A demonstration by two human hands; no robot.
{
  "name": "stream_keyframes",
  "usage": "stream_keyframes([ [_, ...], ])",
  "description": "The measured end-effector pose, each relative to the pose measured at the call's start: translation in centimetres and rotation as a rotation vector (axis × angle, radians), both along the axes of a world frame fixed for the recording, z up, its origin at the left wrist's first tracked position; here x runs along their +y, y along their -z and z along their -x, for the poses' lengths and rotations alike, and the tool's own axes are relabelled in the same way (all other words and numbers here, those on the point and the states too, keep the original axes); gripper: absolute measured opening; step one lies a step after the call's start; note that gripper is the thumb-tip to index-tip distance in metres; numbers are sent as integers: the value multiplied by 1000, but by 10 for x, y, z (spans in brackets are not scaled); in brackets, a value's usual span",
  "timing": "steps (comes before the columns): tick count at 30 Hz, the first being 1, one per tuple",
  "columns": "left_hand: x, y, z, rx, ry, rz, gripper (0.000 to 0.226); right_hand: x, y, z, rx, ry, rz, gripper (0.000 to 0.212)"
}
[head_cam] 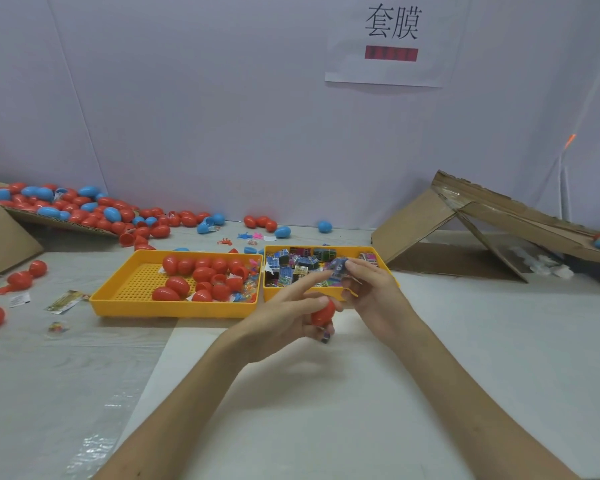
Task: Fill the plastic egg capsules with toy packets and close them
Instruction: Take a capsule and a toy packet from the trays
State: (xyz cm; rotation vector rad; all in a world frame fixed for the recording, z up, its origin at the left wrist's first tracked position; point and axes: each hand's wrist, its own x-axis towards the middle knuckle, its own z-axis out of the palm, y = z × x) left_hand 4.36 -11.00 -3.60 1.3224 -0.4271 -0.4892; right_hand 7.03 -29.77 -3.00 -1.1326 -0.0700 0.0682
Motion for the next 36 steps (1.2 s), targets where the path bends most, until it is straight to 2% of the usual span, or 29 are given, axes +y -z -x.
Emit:
stream_keyframes([
  [4,0,0,4,-62,70,-24,64,0,2,-1,73,-22,-119,8],
  [8,3,-3,2,-133,58,0,71,-11,0,-7,139,91,-266,11],
  [12,9,-5,-2,-113,-44,80,60,-24,-1,-14,104,249,-115,7],
  [17,11,-2,-7,14,-144,275,38,-8,2,-7,4,178,130,11],
  [21,12,-1,-13,71,-307,366,40,-1,2,-1,-40,69,228,22],
  [23,13,-2,-14,63,-373,350,45,0,2,0,-58,33,249,25],
  [27,14,-2,-13,-41,-490,149,38,1,4,1,-95,-27,278,27],
  [30,13,0,-15,-72,-519,120,32,0,5,0,-114,-51,275,32],
  [36,10,5,-16,-208,-537,49,37,0,7,0,-152,-85,312,35],
])
